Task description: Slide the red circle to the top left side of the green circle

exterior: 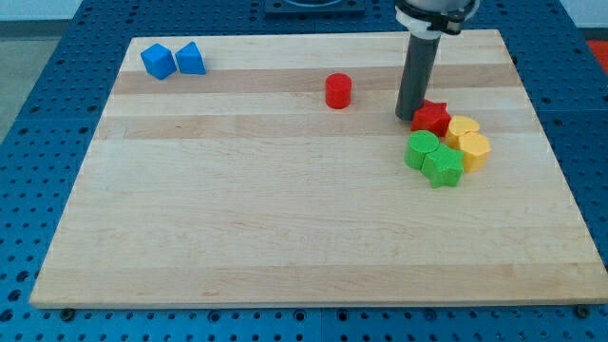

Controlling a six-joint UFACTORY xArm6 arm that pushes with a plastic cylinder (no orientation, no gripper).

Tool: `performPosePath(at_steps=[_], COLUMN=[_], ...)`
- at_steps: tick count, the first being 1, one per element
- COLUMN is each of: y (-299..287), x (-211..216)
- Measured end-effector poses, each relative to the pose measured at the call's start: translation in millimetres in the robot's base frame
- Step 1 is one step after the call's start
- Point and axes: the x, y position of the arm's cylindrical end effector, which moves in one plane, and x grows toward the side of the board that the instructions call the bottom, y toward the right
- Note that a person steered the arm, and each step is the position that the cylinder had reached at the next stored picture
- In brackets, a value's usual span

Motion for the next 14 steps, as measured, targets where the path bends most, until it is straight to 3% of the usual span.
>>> performPosePath(at_steps=[3,6,8,12,14], y=[-26,-132,-127,-87,-85], x=[-85,-70,-50,-72,-44])
